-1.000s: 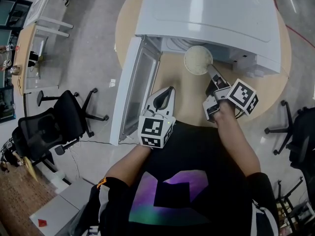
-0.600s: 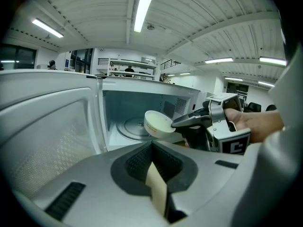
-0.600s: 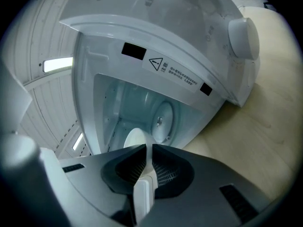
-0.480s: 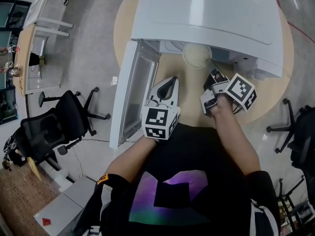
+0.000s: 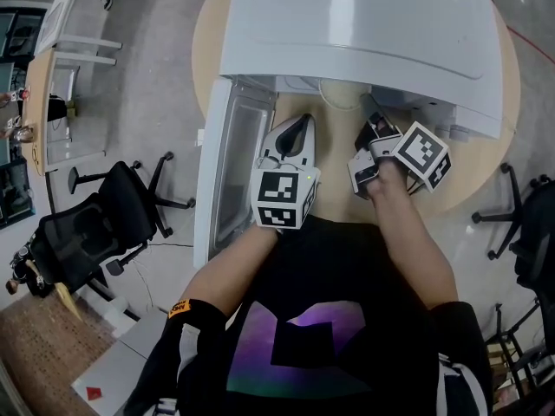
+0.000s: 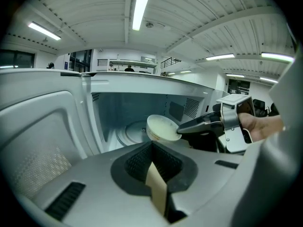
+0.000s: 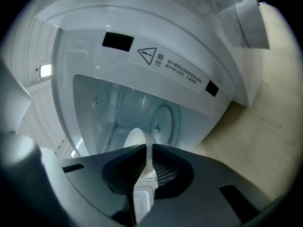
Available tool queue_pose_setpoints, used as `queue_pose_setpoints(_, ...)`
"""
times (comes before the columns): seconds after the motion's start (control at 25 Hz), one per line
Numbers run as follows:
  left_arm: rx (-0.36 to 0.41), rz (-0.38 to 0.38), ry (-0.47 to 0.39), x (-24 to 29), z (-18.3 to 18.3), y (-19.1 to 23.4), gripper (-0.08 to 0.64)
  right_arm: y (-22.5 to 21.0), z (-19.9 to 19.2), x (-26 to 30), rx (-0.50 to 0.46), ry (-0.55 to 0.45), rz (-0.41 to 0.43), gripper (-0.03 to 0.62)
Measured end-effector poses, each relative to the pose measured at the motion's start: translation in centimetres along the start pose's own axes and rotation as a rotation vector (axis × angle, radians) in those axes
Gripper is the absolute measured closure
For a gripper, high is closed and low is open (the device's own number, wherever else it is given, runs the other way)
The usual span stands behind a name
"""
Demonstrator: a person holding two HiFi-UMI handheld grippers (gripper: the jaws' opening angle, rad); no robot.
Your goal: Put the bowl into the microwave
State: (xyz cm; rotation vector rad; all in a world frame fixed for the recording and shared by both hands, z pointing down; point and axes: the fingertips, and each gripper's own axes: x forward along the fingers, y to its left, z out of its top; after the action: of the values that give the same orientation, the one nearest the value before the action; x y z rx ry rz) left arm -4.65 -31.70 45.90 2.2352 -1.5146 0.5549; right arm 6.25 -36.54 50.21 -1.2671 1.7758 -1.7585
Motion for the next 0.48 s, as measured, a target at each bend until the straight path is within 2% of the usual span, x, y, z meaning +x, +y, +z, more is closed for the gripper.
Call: queue_pose_setpoints(0.48, 0.047, -0.008, 0.017, 3.5, 2.1, 1.2, 0.512, 0.4, 1.6, 1.9, 0.042, -0.076, 0.002, 0.540)
